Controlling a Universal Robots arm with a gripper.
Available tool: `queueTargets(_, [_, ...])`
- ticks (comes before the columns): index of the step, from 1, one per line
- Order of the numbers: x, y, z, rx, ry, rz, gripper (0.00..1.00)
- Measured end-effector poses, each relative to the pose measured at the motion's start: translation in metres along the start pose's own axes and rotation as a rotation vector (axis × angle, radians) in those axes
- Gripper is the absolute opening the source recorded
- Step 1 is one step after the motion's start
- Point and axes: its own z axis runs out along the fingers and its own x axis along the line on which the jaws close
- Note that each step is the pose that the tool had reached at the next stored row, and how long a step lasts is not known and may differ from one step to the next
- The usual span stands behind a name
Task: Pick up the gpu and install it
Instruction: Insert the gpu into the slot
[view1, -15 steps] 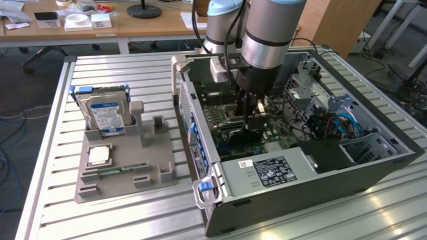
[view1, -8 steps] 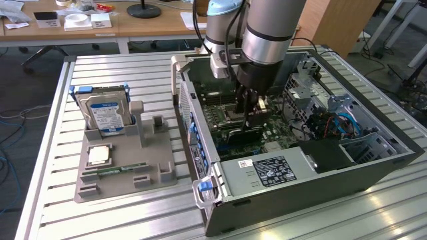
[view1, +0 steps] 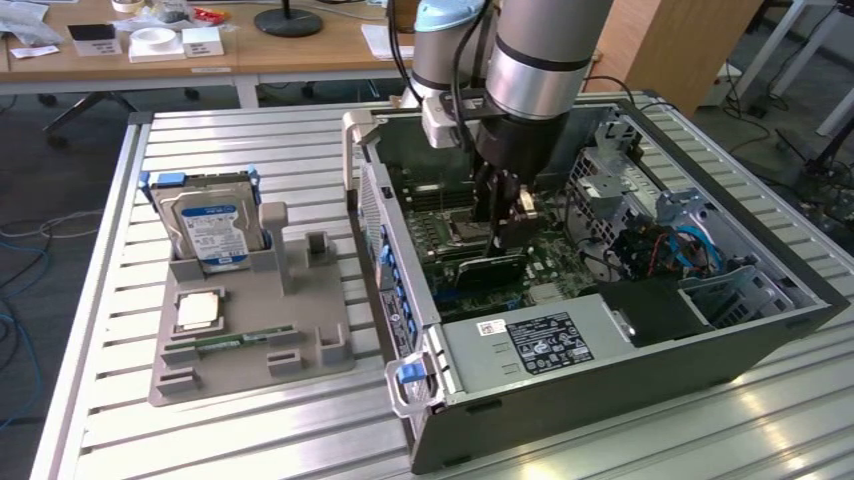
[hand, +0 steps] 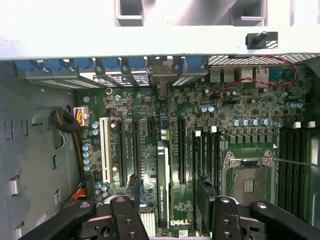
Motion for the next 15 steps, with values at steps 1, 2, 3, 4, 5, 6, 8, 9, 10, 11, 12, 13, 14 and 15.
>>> queueTargets(1, [0.0, 0.0, 0.0, 0.0, 0.0001, 0.0, 0.58])
queueTargets(2, [0.0, 0.0, -0.0001, -0.0001, 0.0002, 0.0, 0.58])
queueTargets(3, [0.0, 0.0, -0.0002, -0.0001, 0.0003, 0.0, 0.58])
queueTargets(4, [0.0, 0.0, -0.0001, -0.0001, 0.0003, 0.0, 0.58])
queueTargets(5, [0.0, 0.0, -0.0002, -0.0001, 0.0003, 0.0, 0.58])
queueTargets(6, [0.0, 0.0, -0.0005, -0.0002, 0.0004, 0.0, 0.58])
queueTargets(8, [0.0, 0.0, -0.0024, -0.0003, 0.0006, 0.0, 0.58])
queueTargets(9, [0.0, -0.0001, -0.004, -0.0001, 0.0002, 0.0, 0.58])
queueTargets(10, [0.0, -0.0001, -0.006, -0.0002, 0.0004, 0.0, 0.58])
queueTargets(11, [0.0, -0.0001, -0.0081, -0.0001, 0.0003, 0.0, 0.58])
queueTargets(12, [0.0, -0.0002, -0.01, -0.0001, 0.0003, 0.0, 0.58])
queueTargets(13, [0.0, -0.0002, -0.012, -0.0002, 0.0003, 0.0, 0.58])
queueTargets(14, [0.0, -0.0002, -0.0138, -0.0001, 0.0002, 0.0, 0.58])
queueTargets(15, [0.0, -0.0003, -0.0157, -0.0001, 0.0002, 0.0, 0.58])
